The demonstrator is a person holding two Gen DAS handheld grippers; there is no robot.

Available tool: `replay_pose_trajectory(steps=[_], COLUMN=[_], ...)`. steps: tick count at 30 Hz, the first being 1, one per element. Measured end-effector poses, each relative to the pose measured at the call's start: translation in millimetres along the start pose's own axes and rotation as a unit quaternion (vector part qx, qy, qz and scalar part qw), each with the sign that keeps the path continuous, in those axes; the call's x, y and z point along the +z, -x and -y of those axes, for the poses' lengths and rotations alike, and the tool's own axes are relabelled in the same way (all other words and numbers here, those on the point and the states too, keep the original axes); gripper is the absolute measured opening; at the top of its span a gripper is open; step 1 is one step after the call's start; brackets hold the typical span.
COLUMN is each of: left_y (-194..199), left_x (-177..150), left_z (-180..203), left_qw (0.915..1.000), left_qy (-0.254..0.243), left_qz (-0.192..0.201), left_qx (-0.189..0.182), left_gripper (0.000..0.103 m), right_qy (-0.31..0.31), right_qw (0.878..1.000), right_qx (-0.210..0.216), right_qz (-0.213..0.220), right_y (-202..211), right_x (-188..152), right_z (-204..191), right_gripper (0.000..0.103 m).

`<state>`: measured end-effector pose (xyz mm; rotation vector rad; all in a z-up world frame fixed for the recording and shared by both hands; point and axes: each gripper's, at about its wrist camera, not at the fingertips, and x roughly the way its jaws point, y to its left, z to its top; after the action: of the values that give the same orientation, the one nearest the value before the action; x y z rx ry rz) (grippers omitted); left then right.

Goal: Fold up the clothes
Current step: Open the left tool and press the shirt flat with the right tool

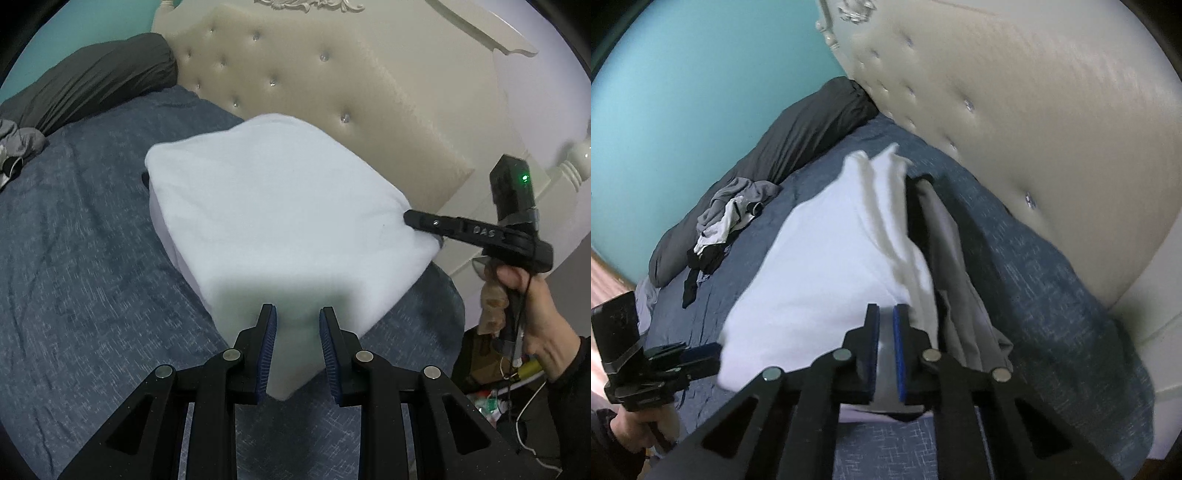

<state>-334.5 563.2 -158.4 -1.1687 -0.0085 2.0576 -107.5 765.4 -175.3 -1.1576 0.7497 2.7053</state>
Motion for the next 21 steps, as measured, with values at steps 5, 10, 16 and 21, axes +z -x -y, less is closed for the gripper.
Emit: replay_pose_trajectory(steps=[5, 10, 16, 21], left_y=[-3, -2, 12, 22], left_x=[-2, -2, 1, 4], left_z=[3, 5, 1, -4], left_qw=[1.0, 1.0, 0.9998, 0.9995], left_qy=[-0.002, -0.002, 0.007, 0.016], left_qz=[0.002, 0.005, 0.016, 0.027], left_qx=[0.002, 0.003, 0.007, 0.007], left_gripper=[0.027, 0.027, 0.027, 0.027], right_qy=[-0.012, -0.025, -0.055, -0.037], right_qw=[1.0, 0.999, 0.996, 0.995], right_qx=[-0.008, -0.016, -0.046, -0.03], right_qz=[0.01, 0.02, 0.057, 0.086], right_y=[-1, -2, 12, 31], right_x=[-5, -9, -12, -11], right_z=[4, 8, 17, 7], right_gripper=[0.001, 0.001, 0.002, 0.003])
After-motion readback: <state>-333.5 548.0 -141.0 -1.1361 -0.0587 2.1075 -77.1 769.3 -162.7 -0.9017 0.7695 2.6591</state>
